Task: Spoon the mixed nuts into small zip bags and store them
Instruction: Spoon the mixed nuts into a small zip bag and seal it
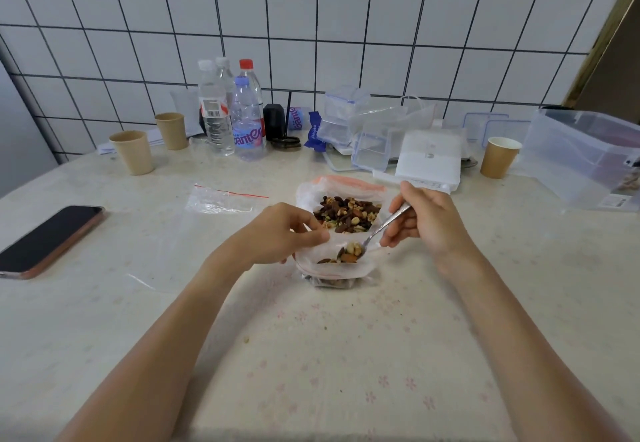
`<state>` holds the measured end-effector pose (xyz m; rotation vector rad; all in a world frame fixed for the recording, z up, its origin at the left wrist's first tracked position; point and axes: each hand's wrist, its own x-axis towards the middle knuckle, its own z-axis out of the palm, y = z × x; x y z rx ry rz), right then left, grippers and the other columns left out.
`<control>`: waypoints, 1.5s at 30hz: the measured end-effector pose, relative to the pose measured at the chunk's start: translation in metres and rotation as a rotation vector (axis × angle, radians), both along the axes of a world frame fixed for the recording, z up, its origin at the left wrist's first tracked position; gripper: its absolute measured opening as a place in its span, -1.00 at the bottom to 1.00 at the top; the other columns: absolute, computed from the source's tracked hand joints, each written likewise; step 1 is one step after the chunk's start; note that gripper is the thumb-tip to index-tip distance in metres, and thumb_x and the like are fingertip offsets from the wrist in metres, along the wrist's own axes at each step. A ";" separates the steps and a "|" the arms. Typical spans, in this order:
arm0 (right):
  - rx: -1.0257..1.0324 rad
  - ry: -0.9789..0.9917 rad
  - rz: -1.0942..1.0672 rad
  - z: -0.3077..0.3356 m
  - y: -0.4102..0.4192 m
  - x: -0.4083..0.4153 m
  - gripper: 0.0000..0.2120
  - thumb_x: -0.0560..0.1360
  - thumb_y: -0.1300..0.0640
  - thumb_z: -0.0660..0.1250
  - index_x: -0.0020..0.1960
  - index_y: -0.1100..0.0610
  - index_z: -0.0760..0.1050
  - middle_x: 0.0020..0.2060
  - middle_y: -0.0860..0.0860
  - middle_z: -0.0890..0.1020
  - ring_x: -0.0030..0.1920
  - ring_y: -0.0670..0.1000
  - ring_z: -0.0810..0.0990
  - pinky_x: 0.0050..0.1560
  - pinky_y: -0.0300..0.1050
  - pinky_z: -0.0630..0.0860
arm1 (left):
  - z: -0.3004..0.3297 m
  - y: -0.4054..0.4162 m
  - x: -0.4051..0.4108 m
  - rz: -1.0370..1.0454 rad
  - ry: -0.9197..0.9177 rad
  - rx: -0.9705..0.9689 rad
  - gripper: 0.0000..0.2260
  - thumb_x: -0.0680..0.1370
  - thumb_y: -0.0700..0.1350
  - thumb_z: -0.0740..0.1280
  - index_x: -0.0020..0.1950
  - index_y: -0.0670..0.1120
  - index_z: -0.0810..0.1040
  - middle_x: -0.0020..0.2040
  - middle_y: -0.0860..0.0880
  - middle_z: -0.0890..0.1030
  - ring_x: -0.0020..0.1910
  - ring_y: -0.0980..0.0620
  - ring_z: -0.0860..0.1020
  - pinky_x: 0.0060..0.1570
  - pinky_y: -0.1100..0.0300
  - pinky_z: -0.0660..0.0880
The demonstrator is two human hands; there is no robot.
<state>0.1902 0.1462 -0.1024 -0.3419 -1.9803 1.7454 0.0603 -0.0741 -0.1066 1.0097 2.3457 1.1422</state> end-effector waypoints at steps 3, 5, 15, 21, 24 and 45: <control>0.235 0.053 0.023 0.001 -0.011 0.003 -0.56 0.74 0.00 0.12 -0.21 0.18 0.51 -0.49 0.15 0.62 -0.46 0.19 0.66 -0.38 -0.07 0.55 | 0.000 0.000 0.001 -0.039 -0.067 0.083 -0.87 0.56 0.06 0.48 -0.06 0.04 0.75 -0.20 -0.03 0.65 -0.31 0.05 0.47 -0.45 0.25 0.44; 0.370 0.130 0.013 0.003 -0.018 0.006 -0.57 0.74 -0.01 0.12 -0.22 0.14 0.50 -0.51 0.12 0.59 -0.49 0.14 0.63 -0.38 -0.15 0.55 | 0.000 0.000 0.001 -0.062 -0.114 0.117 -0.88 0.57 0.05 0.47 -0.07 0.04 0.75 -0.21 0.02 0.63 -0.30 0.05 0.46 -0.43 0.24 0.44; 1.004 0.354 -0.057 0.013 -0.035 0.018 -0.60 0.72 0.06 0.08 -0.14 0.21 0.55 -0.51 0.09 0.48 -0.52 0.15 0.45 -0.46 0.14 0.43 | -0.005 0.004 0.002 -0.122 -0.259 0.142 -0.85 0.61 0.00 0.43 0.00 -0.05 0.73 -0.23 -0.14 0.55 -0.34 0.01 0.46 -0.40 0.22 0.46; 0.717 0.434 -0.047 0.018 -0.031 0.018 -0.64 0.72 0.01 0.10 -0.24 -0.05 0.42 -0.50 -0.07 0.47 -0.51 0.02 0.47 -0.46 -0.13 0.37 | -0.012 0.009 0.003 -0.031 -0.067 0.075 -0.85 0.57 0.08 0.44 -0.05 0.03 0.75 -0.16 -0.01 0.71 -0.43 0.10 0.53 -0.48 0.25 0.48; 0.527 0.420 -0.110 0.015 -0.025 0.014 -0.58 0.73 -0.01 0.11 -0.26 0.08 0.41 -0.50 0.05 0.50 -0.56 0.02 0.48 -0.49 -0.10 0.43 | -0.012 0.009 -0.001 0.023 0.007 0.036 -0.77 0.59 0.12 0.40 -0.05 0.00 0.73 -0.19 -0.01 0.71 -0.43 0.14 0.59 -0.46 0.27 0.51; 0.041 -0.087 -0.114 -0.018 -0.009 -0.013 -0.69 0.71 0.03 0.21 0.03 0.28 0.52 -0.27 0.14 0.74 -0.27 0.17 0.76 -0.36 0.01 0.66 | -0.032 0.025 -0.020 0.336 0.194 0.123 -0.74 0.63 0.06 0.38 -0.06 -0.13 0.63 -0.15 -0.06 0.68 -0.22 0.03 0.66 -0.13 0.01 0.61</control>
